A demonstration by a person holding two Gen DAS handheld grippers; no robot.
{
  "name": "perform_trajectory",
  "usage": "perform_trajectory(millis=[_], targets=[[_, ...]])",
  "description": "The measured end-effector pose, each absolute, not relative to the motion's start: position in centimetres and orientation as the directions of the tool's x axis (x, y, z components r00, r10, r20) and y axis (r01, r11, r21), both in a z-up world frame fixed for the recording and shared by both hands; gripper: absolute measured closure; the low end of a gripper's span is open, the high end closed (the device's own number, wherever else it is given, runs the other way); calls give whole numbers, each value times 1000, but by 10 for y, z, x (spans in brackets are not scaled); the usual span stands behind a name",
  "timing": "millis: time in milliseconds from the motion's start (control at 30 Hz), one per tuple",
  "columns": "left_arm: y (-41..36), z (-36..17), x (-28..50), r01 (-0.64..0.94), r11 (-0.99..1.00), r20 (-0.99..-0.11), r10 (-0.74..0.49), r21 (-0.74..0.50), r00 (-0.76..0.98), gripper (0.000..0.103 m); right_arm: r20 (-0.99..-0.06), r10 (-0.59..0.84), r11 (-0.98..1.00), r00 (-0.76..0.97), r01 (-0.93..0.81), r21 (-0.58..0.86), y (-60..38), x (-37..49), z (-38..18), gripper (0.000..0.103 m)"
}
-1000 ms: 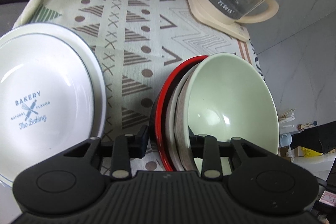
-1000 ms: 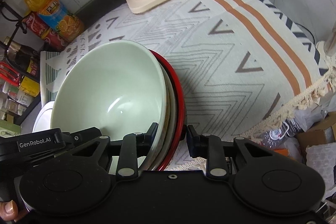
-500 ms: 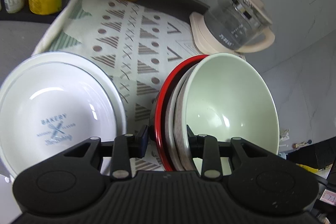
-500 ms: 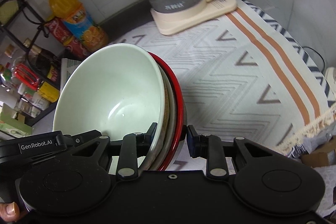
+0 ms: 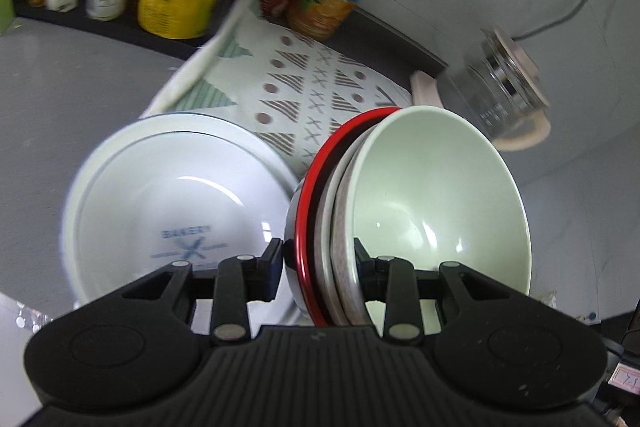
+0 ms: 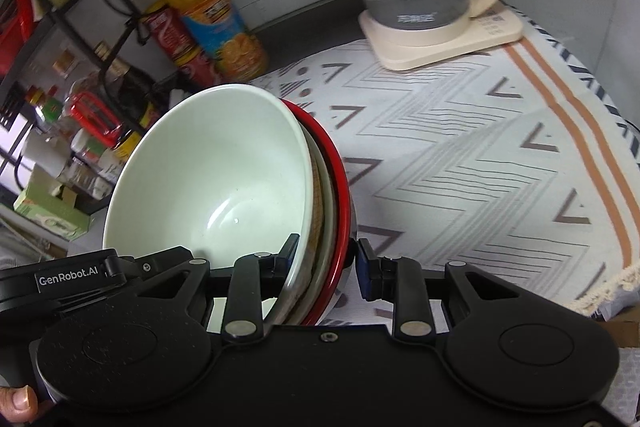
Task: Organize plates and bowls
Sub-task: 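Lift the bowl stack and lower it onto the 'BAKERY' plate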
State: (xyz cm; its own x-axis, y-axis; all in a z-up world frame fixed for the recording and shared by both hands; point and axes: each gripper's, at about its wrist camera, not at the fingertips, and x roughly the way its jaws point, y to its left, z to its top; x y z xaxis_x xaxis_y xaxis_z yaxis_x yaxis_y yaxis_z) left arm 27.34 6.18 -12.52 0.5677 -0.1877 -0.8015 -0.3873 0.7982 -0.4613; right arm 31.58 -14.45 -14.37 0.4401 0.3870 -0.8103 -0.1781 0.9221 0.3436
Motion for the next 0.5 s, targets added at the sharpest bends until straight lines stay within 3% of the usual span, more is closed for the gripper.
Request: perform_trajectory(millis=[500], targets=[[111,-131,237,-508,734,-815,-105,-450,570,71,-828,436,889,353,-311,336,-81,314,-148,75]])
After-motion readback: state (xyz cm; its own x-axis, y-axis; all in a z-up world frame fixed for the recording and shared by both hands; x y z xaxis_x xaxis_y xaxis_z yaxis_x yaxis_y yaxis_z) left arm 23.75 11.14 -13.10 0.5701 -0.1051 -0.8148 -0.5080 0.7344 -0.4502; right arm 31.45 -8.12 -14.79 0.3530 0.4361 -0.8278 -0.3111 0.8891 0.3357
